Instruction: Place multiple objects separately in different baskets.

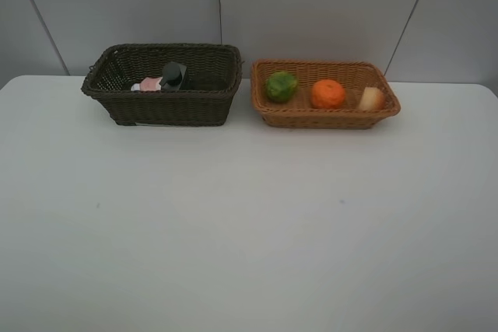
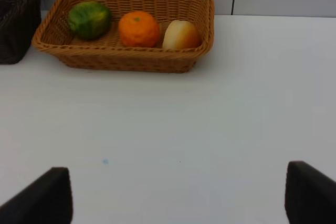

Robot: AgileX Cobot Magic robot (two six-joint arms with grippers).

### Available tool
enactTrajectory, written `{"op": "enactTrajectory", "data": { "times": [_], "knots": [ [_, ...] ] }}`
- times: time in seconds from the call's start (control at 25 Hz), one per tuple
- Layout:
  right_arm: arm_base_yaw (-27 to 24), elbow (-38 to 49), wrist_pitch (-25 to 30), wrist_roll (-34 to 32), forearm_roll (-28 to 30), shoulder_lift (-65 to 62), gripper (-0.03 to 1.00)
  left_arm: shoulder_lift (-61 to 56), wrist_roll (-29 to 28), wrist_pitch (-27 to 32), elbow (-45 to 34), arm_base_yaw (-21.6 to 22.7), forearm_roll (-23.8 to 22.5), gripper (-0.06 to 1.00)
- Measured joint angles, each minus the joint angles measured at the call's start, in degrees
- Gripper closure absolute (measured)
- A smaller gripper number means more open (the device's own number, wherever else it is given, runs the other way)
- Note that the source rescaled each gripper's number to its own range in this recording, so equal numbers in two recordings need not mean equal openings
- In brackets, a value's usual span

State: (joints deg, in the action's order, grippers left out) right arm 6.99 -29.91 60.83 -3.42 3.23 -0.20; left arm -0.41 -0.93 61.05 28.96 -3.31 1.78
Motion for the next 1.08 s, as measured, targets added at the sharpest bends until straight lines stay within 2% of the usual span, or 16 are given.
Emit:
{"op": "enactTrajectory", "data": {
  "times": [1.08],
  "knots": [
    [0.0, 0.0, 0.0, 0.0, 0.0, 0.0, 0.24, 0.0, 0.0, 0.0, 0.0, 0.3, -0.4, -0.03]
  ]
}}
